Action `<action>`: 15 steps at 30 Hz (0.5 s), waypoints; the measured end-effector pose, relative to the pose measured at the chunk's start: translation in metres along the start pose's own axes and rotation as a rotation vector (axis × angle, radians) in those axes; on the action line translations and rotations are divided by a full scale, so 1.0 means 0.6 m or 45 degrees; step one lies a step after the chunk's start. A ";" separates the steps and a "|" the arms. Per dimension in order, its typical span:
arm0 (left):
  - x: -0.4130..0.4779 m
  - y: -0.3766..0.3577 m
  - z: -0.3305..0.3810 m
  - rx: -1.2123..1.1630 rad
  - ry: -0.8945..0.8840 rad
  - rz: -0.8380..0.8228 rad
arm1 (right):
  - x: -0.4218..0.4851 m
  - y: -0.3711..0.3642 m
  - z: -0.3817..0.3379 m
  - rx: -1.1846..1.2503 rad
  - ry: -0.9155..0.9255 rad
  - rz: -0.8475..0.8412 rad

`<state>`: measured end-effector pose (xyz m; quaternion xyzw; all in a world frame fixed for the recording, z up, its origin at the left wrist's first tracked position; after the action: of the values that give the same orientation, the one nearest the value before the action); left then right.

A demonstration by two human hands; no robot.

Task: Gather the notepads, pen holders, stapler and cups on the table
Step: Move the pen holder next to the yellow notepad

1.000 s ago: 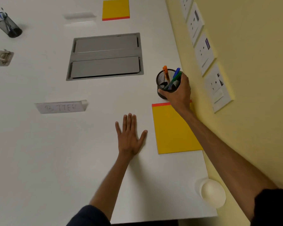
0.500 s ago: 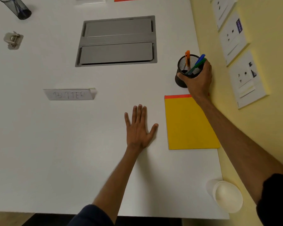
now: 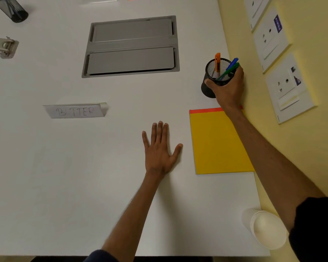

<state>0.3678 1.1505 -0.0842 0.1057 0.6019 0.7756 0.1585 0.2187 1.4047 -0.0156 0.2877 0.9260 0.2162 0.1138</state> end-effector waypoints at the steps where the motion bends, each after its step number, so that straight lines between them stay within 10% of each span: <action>1: 0.000 0.000 0.000 -0.003 0.002 0.002 | 0.001 0.000 0.001 -0.001 0.001 -0.003; 15: 0.001 0.000 0.000 -0.007 0.006 -0.013 | 0.022 -0.007 0.006 -0.010 -0.022 0.007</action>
<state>0.3671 1.1506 -0.0844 0.1003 0.6005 0.7768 0.1613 0.2074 1.4104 -0.0216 0.2915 0.9235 0.2175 0.1221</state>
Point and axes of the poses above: each hand's wrist, its own x-axis towards the middle knuckle, its own y-axis out of the back of the hand, z = x × y, the point moved 5 cm from there along x, towards the middle knuckle, and after that the axes turned 12 degrees about -y, right-handed, at the moved point
